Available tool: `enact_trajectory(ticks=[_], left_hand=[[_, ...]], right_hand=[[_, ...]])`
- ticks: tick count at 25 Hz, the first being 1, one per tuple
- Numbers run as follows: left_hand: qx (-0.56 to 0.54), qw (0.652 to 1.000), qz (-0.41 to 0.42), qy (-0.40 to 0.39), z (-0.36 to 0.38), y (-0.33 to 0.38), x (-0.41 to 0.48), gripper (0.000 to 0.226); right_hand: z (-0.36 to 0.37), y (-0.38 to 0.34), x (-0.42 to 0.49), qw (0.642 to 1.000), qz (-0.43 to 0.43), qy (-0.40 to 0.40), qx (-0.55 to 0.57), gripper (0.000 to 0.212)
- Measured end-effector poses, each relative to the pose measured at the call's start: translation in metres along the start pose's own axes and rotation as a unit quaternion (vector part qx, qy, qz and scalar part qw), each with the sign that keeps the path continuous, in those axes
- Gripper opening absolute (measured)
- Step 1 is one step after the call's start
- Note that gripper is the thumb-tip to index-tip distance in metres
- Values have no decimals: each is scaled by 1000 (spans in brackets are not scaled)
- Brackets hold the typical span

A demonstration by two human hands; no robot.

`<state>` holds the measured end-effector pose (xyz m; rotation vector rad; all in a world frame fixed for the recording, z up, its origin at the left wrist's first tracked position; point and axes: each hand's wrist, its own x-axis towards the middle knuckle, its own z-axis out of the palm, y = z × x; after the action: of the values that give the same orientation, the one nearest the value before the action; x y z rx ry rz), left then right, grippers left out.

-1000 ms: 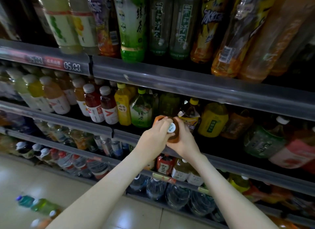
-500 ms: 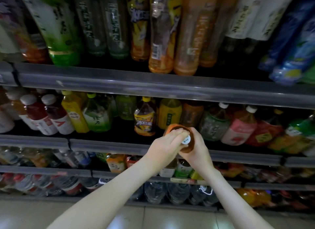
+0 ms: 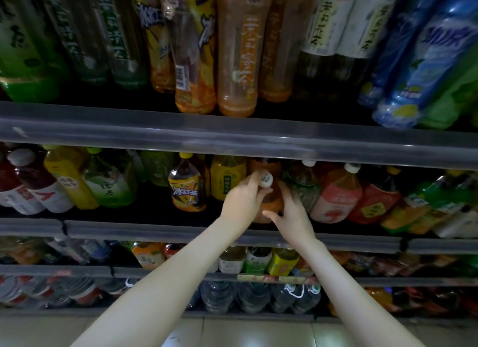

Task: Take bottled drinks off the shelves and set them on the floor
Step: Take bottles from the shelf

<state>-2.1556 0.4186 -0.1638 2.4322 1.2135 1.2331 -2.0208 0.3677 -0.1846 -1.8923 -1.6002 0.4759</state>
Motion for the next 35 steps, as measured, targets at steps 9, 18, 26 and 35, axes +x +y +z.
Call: enact_trajectory(ticks=[9,18,26,35], left_hand=[[195,948,-85,-236,29,10,13,113],[207,942,-115,-237,42,6,12,102],[166,964,-44,-205,30,-11,-18,88],[195,964,-73,-167,57,11,-17,79]], right_hand=[[-31,30,17,976,-49,57,-207,91],[-33,48,54,975,-64,65,-203,90],[-40,53,49,965,-86,23,-247,86],[-83,98,32,976,39,116,-181,65]])
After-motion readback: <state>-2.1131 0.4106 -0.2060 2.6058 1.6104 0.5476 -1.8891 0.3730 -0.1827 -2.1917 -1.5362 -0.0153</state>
